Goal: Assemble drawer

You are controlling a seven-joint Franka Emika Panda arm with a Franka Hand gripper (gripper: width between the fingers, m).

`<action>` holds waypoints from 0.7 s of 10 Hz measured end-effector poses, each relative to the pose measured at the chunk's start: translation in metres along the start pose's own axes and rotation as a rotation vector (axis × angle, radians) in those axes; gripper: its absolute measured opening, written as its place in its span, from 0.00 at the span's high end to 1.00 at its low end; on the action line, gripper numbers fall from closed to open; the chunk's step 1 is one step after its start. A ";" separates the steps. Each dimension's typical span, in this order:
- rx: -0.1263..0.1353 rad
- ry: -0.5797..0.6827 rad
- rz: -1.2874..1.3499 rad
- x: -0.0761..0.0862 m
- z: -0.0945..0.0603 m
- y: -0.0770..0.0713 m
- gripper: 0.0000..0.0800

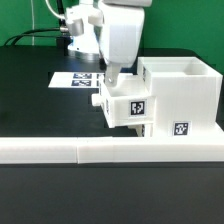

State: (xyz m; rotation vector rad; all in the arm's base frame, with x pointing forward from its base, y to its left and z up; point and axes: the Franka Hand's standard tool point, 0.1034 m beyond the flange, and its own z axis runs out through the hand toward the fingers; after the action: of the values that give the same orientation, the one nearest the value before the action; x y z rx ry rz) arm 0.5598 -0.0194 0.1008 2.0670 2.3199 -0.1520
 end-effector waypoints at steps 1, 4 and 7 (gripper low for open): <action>0.011 -0.001 -0.034 -0.014 -0.001 -0.004 0.19; 0.020 0.008 -0.050 -0.025 0.003 -0.008 0.19; 0.033 0.154 -0.081 -0.045 0.021 -0.011 0.19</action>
Offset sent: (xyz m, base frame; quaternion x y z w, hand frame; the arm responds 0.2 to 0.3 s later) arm 0.0000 0.0000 0.0000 0.0000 0.0000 0.0000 1.0000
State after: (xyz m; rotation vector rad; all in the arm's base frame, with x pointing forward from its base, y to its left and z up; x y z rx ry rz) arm 0.5537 -0.0675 0.0841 2.0696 2.5075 -0.0338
